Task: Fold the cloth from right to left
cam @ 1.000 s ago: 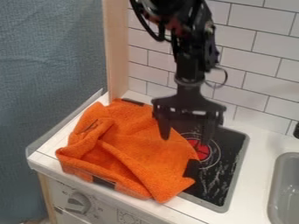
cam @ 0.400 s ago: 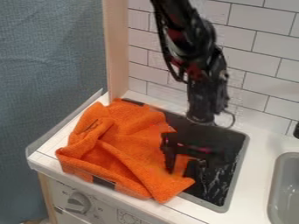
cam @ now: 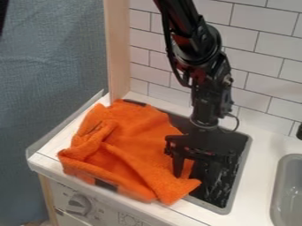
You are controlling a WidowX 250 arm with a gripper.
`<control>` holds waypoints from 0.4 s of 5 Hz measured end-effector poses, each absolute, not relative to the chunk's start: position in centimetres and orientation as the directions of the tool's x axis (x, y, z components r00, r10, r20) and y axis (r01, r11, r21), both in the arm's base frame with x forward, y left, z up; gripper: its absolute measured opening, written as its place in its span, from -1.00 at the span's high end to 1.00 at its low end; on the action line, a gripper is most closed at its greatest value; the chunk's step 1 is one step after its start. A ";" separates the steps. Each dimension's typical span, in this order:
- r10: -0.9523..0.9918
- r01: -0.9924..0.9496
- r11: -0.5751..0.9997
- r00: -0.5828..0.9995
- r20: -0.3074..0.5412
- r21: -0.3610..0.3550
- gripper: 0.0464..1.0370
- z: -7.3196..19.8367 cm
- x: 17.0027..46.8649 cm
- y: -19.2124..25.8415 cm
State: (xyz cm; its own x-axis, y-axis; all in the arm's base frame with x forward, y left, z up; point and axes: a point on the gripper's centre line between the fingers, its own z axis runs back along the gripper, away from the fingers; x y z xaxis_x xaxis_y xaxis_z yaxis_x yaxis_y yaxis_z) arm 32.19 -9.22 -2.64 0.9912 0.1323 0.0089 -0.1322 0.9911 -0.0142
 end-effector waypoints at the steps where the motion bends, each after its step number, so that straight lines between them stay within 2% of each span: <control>1: 0.135 -0.135 0.991 0.991 0.013 -0.021 0.28 -2.6 32.3 -9.3; 2: 0.125 -0.125 0.992 0.992 0.021 -0.018 0.67 -2.5 32.5 -9.4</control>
State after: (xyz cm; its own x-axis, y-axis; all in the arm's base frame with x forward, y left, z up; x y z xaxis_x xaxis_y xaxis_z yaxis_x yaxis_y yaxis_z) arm 32.52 -9.35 -2.47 0.9919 0.1252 0.0207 -0.1249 0.9920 -0.0180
